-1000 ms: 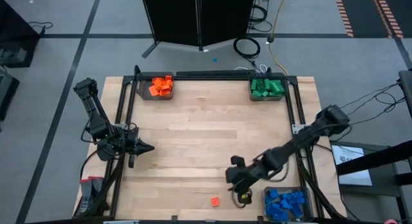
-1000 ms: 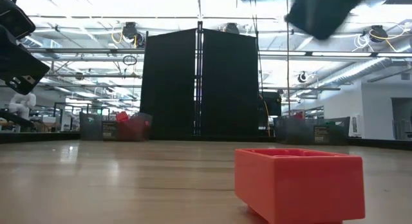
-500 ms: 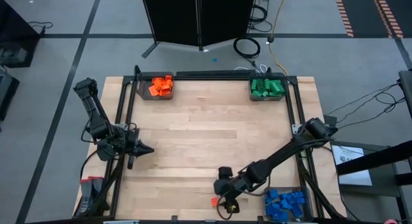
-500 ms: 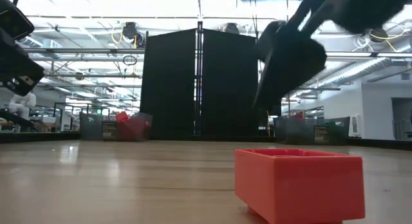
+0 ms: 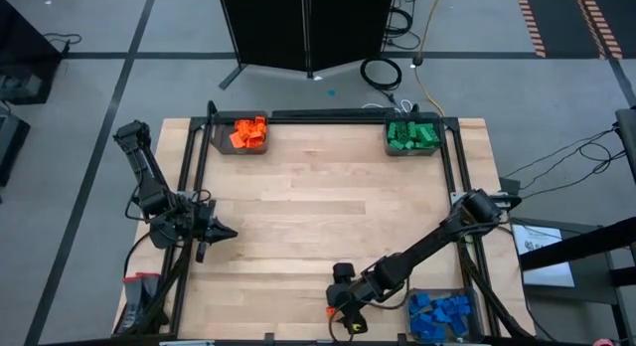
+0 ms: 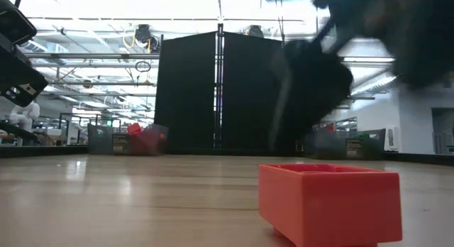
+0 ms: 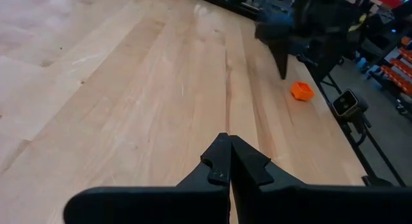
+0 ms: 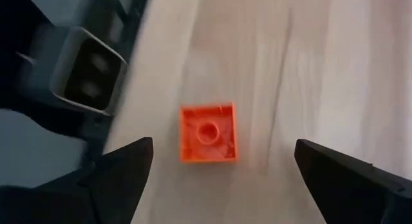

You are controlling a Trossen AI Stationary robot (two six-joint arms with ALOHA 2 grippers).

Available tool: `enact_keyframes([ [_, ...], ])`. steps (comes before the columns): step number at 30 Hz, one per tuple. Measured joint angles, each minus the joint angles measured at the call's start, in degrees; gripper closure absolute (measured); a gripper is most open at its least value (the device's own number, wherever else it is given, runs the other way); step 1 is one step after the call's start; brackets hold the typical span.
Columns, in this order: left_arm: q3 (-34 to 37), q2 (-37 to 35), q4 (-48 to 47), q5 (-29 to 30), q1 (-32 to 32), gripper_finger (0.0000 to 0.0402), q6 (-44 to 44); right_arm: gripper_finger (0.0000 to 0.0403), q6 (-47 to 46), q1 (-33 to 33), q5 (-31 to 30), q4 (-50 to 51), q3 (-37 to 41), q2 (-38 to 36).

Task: Sort blocks
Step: Put the orange game piece into the top left black bin

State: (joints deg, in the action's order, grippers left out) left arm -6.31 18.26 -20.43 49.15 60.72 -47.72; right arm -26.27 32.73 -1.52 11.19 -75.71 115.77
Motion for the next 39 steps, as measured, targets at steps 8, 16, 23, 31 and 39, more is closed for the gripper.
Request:
enact_keyframes([
  [8,0.0,0.0,-0.1,-3.15,0.0,0.0401,0.02,0.0028,-2.14,0.09,-0.54,-3.88,-0.11,5.05],
  [16,-0.07,0.07,-0.66,-3.56,-0.01,0.0401,0.02,0.014,-0.45,0.17,-5.29,-2.69,-0.16,6.02],
  [23,-0.09,0.11,-0.79,-3.56,-0.01,0.0401,0.13,0.0284,-0.01,-1.18,-5.62,-1.77,-0.15,6.03],
  [31,-0.11,0.1,-0.87,-3.53,0.0,0.0401,0.2,0.0284,7.34,-11.22,-6.49,6.82,0.13,2.46],
  [39,-0.11,0.26,-0.9,-3.49,0.01,0.0401,0.17,0.0284,13.37,-32.58,-6.14,-2.44,-3.34,1.76],
])
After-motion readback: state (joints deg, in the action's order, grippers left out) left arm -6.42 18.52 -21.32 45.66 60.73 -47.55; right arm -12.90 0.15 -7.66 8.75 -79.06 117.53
